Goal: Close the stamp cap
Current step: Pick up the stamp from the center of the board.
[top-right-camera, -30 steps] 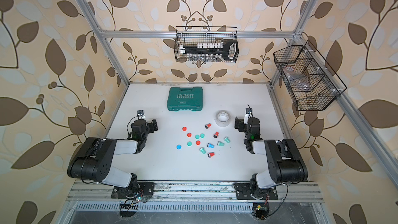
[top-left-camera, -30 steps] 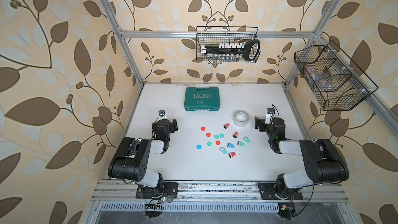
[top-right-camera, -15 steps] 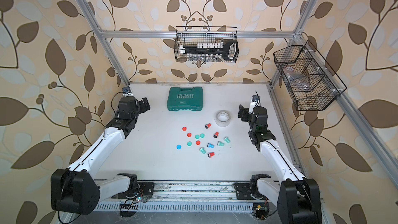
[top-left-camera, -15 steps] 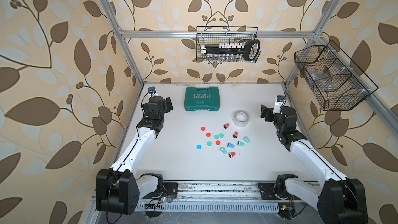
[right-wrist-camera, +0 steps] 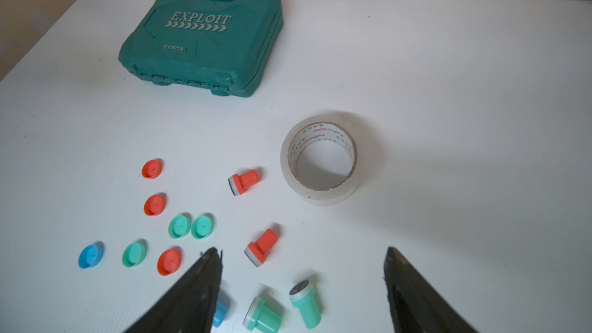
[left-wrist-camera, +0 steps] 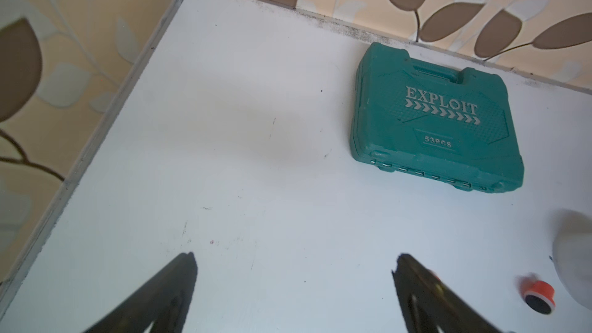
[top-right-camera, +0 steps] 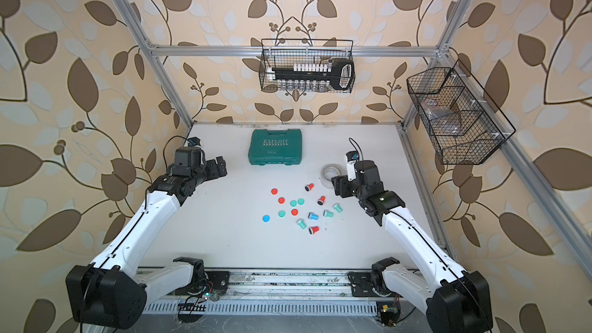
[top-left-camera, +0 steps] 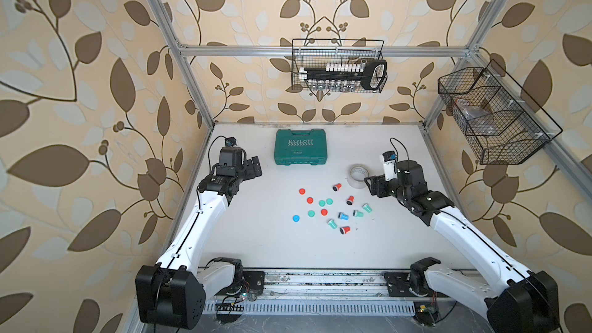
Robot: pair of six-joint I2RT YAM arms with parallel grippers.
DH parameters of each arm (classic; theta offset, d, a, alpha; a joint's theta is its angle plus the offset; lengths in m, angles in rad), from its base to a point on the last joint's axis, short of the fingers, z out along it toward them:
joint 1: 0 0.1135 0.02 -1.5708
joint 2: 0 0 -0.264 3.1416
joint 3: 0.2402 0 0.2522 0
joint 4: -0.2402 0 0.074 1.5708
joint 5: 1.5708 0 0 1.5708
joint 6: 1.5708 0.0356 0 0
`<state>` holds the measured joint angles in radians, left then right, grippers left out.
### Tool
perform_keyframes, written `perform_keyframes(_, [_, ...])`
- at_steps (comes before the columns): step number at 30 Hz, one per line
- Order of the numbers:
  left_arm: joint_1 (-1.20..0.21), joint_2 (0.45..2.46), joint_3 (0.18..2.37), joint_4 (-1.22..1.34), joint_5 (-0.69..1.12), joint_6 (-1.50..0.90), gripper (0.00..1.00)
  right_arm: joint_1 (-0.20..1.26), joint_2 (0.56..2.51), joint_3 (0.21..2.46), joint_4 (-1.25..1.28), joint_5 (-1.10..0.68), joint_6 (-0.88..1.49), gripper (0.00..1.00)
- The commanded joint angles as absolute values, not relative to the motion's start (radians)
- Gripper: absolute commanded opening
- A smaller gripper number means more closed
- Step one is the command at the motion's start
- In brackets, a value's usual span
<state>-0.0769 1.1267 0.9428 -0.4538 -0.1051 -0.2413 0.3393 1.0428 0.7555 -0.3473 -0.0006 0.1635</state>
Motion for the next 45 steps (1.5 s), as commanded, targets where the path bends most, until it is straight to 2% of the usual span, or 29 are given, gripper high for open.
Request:
perform_keyframes(1, [-0.072,1.103,0.965,-0.481,-0.040,-0.269,0.99,0.389,1.030,0.783,-0.448,0.000,0.148,0.77])
perform_keyframes(7, [-0.071,1.120,0.986,-0.487,-0.005,-0.271,0.99,0.474,1.040,0.774,-0.458,0.039,0.119,0.77])
perform_keyframes(17, [-0.071,1.167,1.017,-0.523,0.035,-0.273,0.99,0.516,1.105,0.843,-0.523,0.052,0.097,0.74])
perform_keyframes(23, [-0.071,1.177,1.025,-0.533,0.031,-0.261,0.99,0.589,1.177,0.909,-0.634,0.061,-0.044,0.73])
perform_keyframes(32, [-0.071,1.201,1.042,-0.558,0.038,-0.249,0.99,0.722,1.330,0.896,-0.711,0.059,-0.320,0.66])
perform_keyframes(37, [-0.071,1.209,1.049,-0.560,0.043,-0.247,0.99,0.728,1.394,0.907,-0.685,0.061,-0.395,0.57])
perform_keyframes(45, [-0.071,1.206,1.052,-0.564,0.057,-0.242,0.99,0.713,1.499,0.951,-0.663,-0.060,-0.497,0.48])
